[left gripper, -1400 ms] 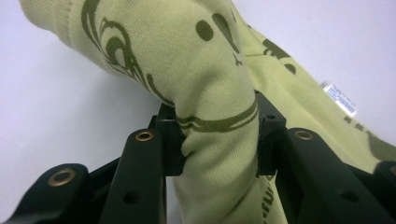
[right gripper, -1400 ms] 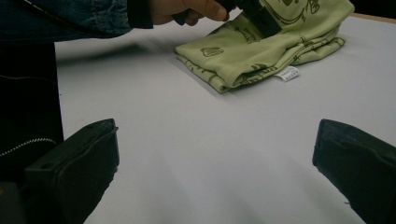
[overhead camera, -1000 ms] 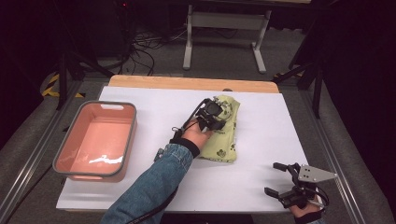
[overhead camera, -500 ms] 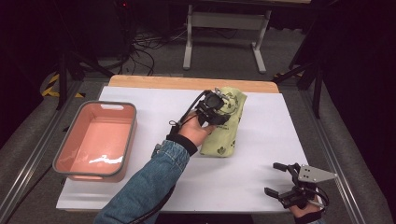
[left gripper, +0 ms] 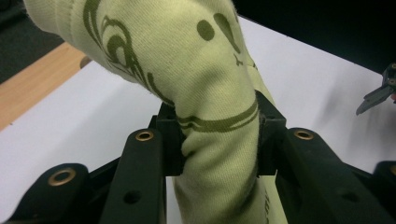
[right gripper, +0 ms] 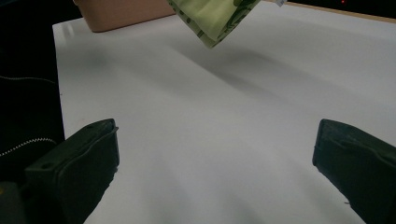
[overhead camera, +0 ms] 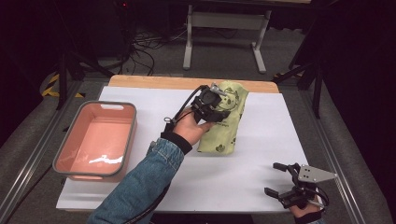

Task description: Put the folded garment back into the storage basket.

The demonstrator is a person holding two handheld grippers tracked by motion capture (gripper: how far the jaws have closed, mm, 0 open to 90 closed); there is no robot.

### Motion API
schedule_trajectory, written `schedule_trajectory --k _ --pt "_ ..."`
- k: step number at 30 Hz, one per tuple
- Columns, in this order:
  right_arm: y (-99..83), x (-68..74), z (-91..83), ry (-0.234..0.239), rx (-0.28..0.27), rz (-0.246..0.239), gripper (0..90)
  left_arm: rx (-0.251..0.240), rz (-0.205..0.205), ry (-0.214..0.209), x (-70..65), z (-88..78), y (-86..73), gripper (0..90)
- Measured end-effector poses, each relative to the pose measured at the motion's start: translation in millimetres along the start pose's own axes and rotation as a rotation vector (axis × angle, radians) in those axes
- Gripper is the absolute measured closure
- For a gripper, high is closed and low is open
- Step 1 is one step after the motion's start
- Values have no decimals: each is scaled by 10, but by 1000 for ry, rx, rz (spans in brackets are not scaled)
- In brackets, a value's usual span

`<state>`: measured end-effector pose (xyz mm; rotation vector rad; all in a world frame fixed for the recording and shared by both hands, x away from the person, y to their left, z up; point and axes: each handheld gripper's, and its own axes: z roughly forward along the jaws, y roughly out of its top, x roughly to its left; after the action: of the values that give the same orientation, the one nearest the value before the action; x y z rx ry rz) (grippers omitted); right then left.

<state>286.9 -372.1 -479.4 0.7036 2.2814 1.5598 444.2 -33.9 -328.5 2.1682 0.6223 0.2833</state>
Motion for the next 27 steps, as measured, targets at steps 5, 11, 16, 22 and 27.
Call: schedule_trajectory --k 5,11,16,22,27 --pt "-2 -1 0 0 0 1 9 1 28 7 24 -135 -25 646" --pt "1 3 0 -2 1 1 9 4 34 15 73 -308 -76 646" --pt "1 4 1 -3 1 0 9 2 39 26 125 -517 -118 645" --pt "2 5 3 -5 4 0 9 2 41 43 182 -745 -188 645" --pt "2 6 6 -6 5 -1 9 0 36 45 237 -875 -254 645"
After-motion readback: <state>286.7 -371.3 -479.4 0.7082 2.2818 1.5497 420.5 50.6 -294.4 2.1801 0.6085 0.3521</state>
